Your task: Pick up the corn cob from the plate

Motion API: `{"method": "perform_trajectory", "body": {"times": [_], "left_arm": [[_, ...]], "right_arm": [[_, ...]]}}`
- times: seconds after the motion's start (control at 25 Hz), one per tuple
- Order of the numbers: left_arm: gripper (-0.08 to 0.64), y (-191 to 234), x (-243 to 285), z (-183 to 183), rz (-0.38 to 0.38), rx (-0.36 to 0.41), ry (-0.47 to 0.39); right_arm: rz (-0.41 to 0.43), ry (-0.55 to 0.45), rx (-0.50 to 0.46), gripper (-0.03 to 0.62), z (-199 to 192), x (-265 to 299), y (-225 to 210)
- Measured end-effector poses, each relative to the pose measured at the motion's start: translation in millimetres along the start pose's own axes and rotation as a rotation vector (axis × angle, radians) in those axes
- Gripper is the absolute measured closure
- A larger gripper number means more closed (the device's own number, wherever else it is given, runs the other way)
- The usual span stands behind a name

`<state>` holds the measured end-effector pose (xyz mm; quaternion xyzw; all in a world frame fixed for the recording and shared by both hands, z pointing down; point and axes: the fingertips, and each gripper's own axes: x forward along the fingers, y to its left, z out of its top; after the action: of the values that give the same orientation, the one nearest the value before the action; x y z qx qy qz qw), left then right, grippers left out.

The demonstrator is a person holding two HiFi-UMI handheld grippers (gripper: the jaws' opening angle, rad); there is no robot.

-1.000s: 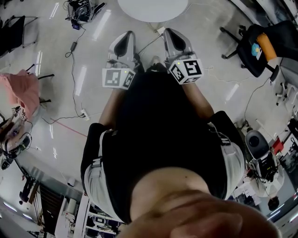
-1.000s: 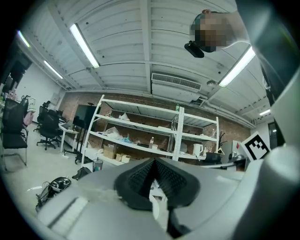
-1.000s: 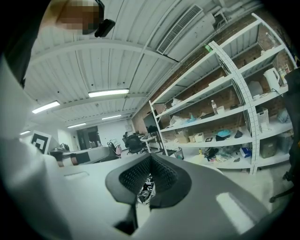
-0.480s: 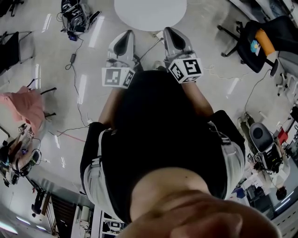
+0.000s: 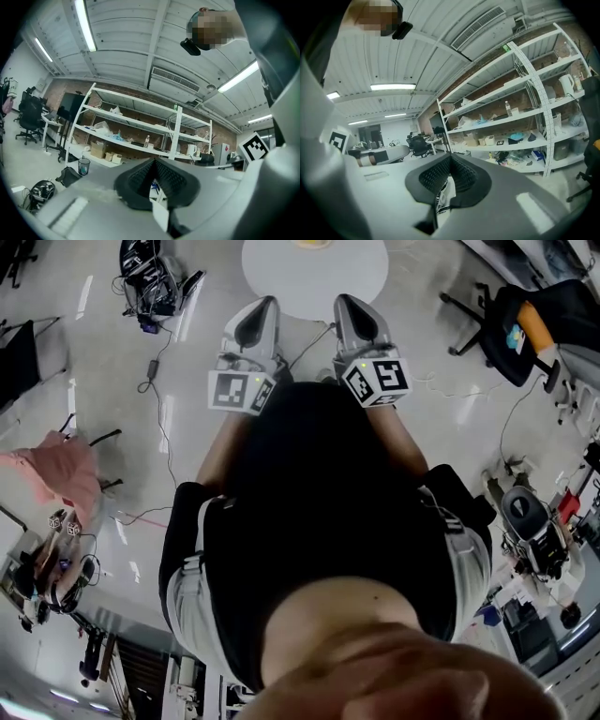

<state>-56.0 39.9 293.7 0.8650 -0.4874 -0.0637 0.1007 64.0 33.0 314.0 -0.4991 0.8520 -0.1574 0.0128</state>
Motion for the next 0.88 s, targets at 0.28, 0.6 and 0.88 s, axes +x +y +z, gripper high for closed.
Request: {"method": "perform_trajectory", "body": {"times": [0.28, 0.6, 0.88], "left_arm": [[0.555, 45.4, 21.9, 5.7, -0.036, -0.031, 0.006], [0.555, 97.0, 37.4, 11.7, -0.122, -0.038, 0.034], [0.555, 127.5, 47.0, 21.4, -0.168, -0.031, 0.036]], "right_arm": [[-0.042, 0.009, -0.011, 0.586, 2.6, 45.3, 2.9], [-0.130, 0.004, 0.005, 0.586, 0.9, 94.2, 9.4], [-0.171, 0.001, -0.005, 0.586, 4.2, 116.1, 19.9]]}}
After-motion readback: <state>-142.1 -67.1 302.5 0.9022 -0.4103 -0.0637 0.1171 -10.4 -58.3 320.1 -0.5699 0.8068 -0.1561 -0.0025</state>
